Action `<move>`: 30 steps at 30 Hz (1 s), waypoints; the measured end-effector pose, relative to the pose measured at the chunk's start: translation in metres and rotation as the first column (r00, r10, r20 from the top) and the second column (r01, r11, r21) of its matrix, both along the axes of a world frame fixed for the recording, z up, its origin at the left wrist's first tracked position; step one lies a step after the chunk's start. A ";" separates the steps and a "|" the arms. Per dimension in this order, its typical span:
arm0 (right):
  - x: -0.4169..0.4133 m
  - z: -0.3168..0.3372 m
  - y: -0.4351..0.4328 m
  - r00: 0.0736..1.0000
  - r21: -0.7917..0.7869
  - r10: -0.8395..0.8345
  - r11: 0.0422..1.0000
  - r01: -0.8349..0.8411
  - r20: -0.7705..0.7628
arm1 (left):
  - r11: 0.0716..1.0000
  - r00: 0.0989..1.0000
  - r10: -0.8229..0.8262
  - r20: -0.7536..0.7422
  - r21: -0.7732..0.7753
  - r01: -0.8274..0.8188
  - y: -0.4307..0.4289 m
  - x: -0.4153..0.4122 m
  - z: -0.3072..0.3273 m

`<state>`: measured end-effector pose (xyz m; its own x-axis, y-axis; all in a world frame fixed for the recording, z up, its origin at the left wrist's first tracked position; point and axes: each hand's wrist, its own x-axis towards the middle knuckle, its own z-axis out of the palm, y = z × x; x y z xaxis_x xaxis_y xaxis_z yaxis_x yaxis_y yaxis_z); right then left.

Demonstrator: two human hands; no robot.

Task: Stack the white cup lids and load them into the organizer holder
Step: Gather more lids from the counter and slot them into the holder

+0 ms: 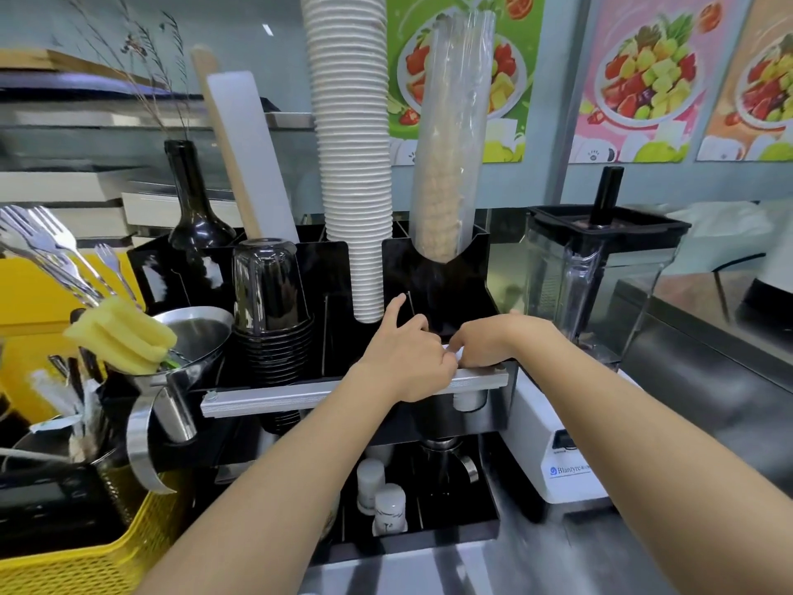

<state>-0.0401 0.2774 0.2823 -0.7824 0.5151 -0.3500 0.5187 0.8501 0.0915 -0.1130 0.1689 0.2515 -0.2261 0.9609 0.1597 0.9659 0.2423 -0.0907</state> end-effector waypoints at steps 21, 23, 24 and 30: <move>0.074 -0.088 -0.127 0.564 -0.063 0.094 0.965 -0.253 -0.820 | 0.831 0.981 0.028 0.190 0.541 -0.129 -0.182 0.027 -0.067; 0.065 -0.117 -0.148 0.629 -0.111 0.122 0.942 -0.318 -0.768 | 0.854 0.963 0.079 0.257 0.481 -0.198 -0.200 0.028 -0.095; 0.061 -0.131 -0.157 0.659 -0.143 0.126 0.930 -0.339 -0.742 | 0.873 0.956 0.106 0.275 0.435 -0.222 -0.209 0.027 -0.110; 0.047 -0.202 -0.196 0.887 -0.283 0.181 0.904 -0.320 -0.425 | 0.915 0.823 0.327 0.465 0.063 -0.399 -0.252 0.014 -0.192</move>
